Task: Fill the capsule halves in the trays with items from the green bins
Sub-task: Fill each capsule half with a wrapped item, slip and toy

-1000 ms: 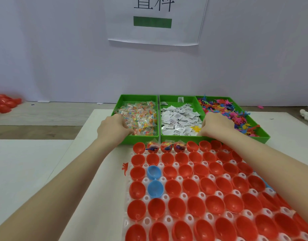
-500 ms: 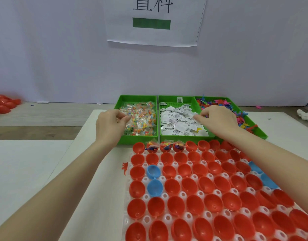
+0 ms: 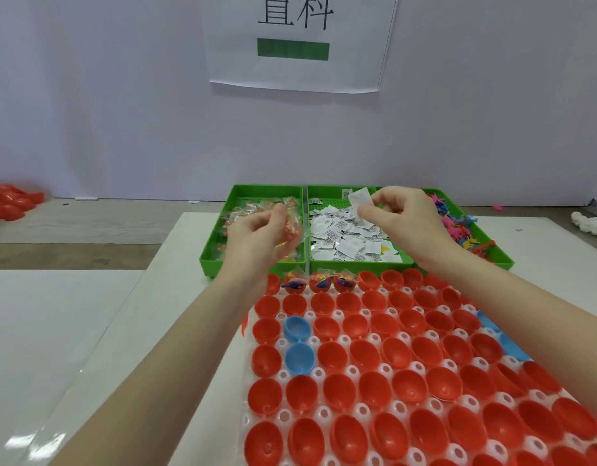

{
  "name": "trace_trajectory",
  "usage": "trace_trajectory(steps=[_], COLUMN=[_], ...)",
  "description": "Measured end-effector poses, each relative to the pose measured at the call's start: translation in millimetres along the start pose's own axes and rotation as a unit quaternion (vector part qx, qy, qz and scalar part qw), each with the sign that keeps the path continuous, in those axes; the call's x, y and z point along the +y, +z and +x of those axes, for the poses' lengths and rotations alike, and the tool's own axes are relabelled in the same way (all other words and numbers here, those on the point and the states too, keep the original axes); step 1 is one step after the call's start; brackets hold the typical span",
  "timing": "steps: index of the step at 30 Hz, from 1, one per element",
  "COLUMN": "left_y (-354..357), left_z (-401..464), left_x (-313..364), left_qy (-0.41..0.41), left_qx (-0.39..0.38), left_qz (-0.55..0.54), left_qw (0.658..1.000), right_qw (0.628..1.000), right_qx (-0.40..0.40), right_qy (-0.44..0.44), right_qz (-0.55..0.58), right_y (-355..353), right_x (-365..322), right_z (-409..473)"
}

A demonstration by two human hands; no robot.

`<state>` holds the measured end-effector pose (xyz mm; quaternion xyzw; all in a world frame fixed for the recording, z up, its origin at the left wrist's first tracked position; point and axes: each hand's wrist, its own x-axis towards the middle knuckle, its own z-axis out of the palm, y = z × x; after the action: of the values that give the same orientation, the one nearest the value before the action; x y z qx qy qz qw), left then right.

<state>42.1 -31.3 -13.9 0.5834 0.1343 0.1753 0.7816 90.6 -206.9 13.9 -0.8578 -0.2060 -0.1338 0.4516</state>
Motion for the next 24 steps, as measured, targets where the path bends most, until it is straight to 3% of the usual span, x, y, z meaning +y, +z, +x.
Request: trace_trajectory(steps=[4, 10, 13, 16, 19, 24], left_y=[-2.7, -26.6, -26.0, -12.5, 7.4, 25.6], left_z=[14.1, 40.8, 35.3, 10.9, -20.3, -50.5], left_x=[-3.1, -3.0, 0.0, 9.0, 15.8, 15.9], left_qy=[-0.022, -0.036, 0.017, 0.100, 0.072, 0.006], left_qx=[0.050, 0.126, 0.137, 0.072, -0.035, -0.114], left_qz=[0.034, 0.089, 0.222, 0.224, 0.102, -0.008], left_qw=[0.998, 0.987, 0.965, 0.967, 0.992, 0.993], right_qw=[0.999, 0.999, 0.999, 0.994, 0.976, 0.988], right_qx=[-0.032, -0.019, -0.034, -0.078, -0.130, -0.105], right_qy=[-0.035, 0.000, 0.006, 0.014, 0.014, -0.017], right_qz=[-0.022, -0.034, -0.009, 0.081, 0.172, 0.114], right_y=[-4.0, -15.5, -17.6, -16.4, -11.6, -5.0], right_x=[-9.0, -0.9, -1.8, -13.6, -29.0, -33.4], right_z=[-10.0, -17.1, -19.4, -23.2, -27.6, -33.1])
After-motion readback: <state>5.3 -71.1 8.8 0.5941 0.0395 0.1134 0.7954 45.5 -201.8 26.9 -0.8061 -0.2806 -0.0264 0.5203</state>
